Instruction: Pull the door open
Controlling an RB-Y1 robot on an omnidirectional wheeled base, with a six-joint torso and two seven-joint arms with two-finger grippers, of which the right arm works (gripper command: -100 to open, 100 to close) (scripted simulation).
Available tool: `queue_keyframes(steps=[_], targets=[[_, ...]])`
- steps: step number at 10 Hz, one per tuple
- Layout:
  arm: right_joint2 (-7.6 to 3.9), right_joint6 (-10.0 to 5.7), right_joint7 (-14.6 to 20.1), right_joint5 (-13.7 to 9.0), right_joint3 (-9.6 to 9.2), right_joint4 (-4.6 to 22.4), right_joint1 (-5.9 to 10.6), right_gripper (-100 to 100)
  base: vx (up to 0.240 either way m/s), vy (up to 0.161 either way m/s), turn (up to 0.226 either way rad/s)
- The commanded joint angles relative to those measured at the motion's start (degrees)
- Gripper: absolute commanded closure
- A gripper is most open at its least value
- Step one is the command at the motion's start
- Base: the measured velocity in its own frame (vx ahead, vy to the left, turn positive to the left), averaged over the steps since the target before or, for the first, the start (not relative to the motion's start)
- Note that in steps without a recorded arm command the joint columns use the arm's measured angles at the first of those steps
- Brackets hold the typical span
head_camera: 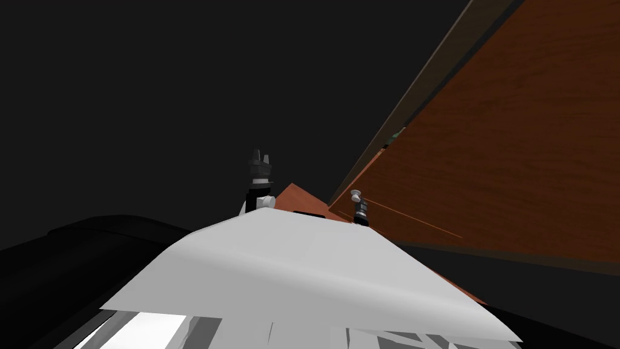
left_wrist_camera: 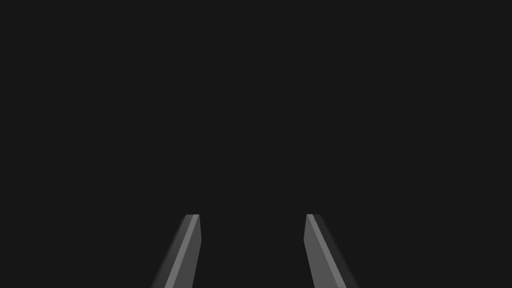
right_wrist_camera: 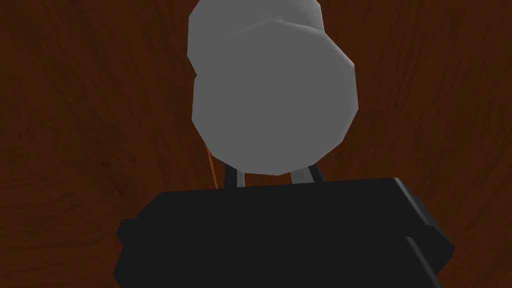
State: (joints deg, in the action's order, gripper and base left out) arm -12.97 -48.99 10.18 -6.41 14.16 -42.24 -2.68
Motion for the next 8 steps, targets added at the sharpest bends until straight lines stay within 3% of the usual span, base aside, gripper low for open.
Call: queue_keyframes(steps=[1, 5, 7, 8], targets=[[0.49, -0.44, 2.37, -0.46, -1.06, -0.81, 0.30, 100, -0.045, -0.013, 0.058], [0.12, -0.32, 7.12, -2.90, -2.20, -0.69, 0.37, 100, -0.041, -0.006, 0.045], [-0.23, -0.20, 11.07, -5.31, -3.33, -0.58, 0.44, 100, -0.056, -0.009, 0.102], [-0.23, -0.20, 11.86, -5.31, -3.33, -0.58, 0.44, 100, -0.055, -0.019, 0.026]])
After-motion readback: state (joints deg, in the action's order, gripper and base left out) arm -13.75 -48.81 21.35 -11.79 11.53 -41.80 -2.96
